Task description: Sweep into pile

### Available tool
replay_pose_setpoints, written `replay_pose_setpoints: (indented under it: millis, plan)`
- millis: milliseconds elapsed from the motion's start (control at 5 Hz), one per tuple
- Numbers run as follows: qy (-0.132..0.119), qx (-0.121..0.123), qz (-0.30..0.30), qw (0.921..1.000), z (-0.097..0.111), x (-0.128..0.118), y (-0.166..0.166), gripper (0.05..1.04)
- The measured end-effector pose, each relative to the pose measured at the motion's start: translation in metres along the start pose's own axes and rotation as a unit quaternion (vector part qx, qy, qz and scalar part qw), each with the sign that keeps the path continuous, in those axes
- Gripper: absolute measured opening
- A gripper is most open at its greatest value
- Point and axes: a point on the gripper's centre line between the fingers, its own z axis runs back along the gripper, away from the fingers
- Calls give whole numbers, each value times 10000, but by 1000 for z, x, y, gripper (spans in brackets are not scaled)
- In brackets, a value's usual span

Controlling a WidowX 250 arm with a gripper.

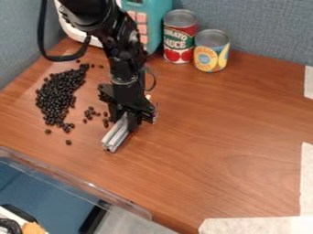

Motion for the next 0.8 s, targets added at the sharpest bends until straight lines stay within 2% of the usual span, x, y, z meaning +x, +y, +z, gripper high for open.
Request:
replay_pose_setpoints:
  millis: [200,400,800]
  plan:
    - [-11,74,-202,9998,-1,-5,12,378]
    - [67,88,-152,9998,-3,-11,28,378]
    - [407,-21,-176,9990,-8,-16,63,378]
